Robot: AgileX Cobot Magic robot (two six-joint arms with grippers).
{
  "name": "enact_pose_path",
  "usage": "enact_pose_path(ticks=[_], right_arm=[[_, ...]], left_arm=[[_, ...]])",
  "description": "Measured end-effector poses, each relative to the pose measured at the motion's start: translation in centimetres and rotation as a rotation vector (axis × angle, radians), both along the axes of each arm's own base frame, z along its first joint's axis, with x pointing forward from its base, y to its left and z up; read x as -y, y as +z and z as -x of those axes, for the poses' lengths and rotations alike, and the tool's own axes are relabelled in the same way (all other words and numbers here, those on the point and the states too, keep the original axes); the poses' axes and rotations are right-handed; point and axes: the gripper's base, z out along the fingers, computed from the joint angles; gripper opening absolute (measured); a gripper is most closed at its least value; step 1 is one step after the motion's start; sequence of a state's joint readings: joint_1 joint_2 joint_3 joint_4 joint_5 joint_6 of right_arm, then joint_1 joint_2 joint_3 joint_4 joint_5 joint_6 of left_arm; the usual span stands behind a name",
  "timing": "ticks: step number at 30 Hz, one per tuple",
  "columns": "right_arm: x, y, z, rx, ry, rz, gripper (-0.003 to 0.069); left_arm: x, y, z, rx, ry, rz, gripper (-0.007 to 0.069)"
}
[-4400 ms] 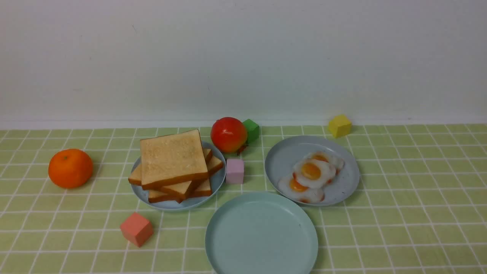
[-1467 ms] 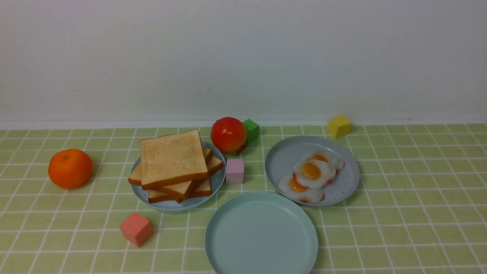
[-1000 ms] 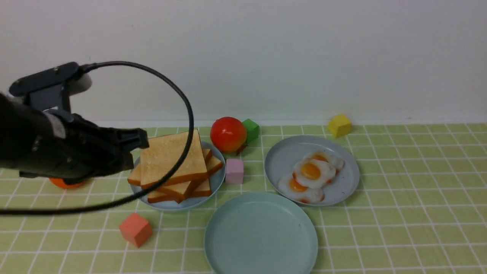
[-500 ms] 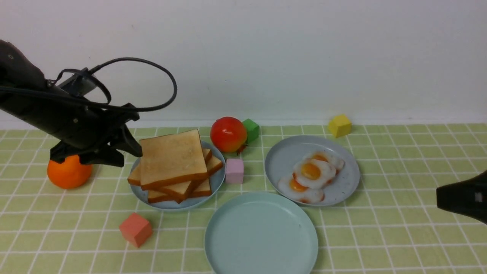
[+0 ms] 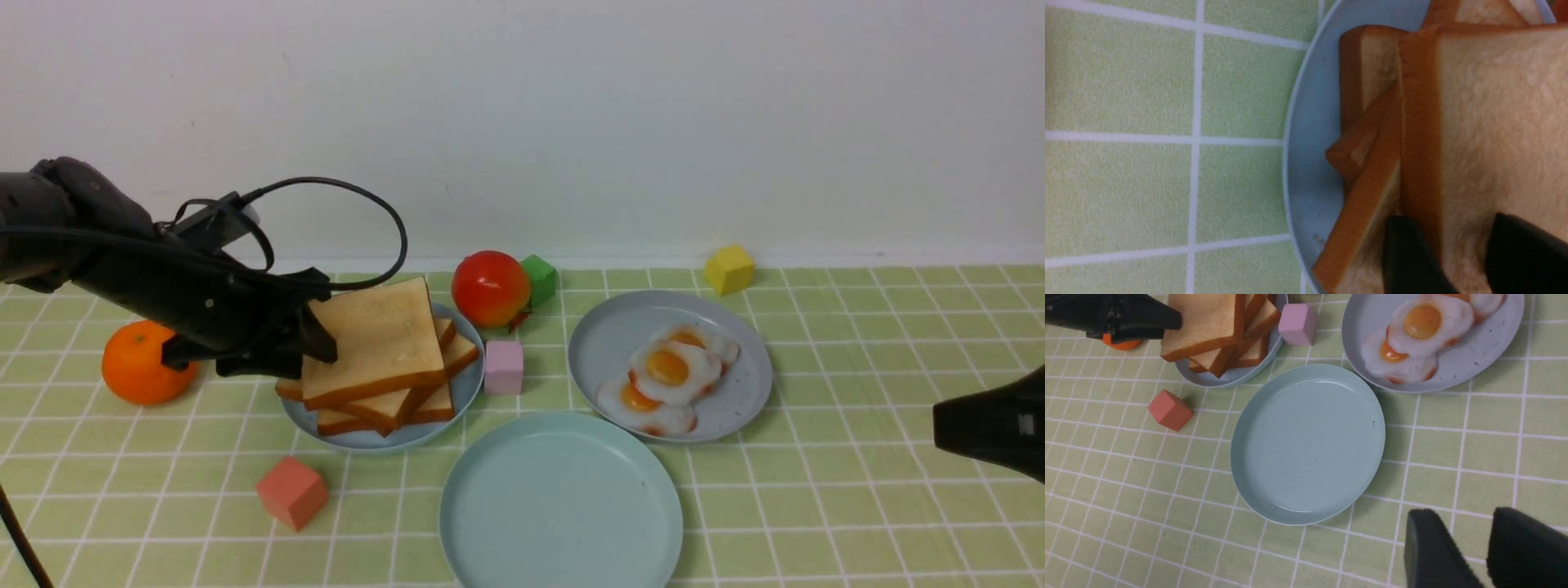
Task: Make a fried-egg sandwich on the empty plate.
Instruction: Use the left arm to grab a slice of bread, then use the left arm to put a slice of bread into the empty plate in the middle
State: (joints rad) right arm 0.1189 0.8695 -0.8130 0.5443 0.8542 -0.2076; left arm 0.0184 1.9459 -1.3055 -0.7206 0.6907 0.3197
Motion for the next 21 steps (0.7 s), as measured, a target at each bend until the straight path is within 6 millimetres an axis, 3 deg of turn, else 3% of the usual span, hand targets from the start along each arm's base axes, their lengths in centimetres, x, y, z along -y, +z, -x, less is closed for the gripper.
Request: enact_pose_path(ticks=[9, 16, 19, 21], right_arm=[[0.0, 0.0, 0.0, -0.003, 0.002, -0.003, 0.0241], [0.0, 0.0, 0.0, -0.004, 0.002, -0.003, 0.0241], [0.0, 0.0, 0.0, -0.003, 0.002, -0.004, 0.0241], [0.0, 0.0, 0.0, -0.003, 0.002, -0.004, 0.0241]], left_arm=[[0.1, 1.1, 0.3, 0.015, -0.015, 0.008, 0.0025], [0.9, 5.2, 1.9, 0.052, -0.057, 0.071, 0.0023], [3.0, 6.6, 3.1, 0.037, -0.121, 0.140, 0.0023], [5.0, 6.3, 4.2, -0.005, -0.177, 0.170, 0.0023]])
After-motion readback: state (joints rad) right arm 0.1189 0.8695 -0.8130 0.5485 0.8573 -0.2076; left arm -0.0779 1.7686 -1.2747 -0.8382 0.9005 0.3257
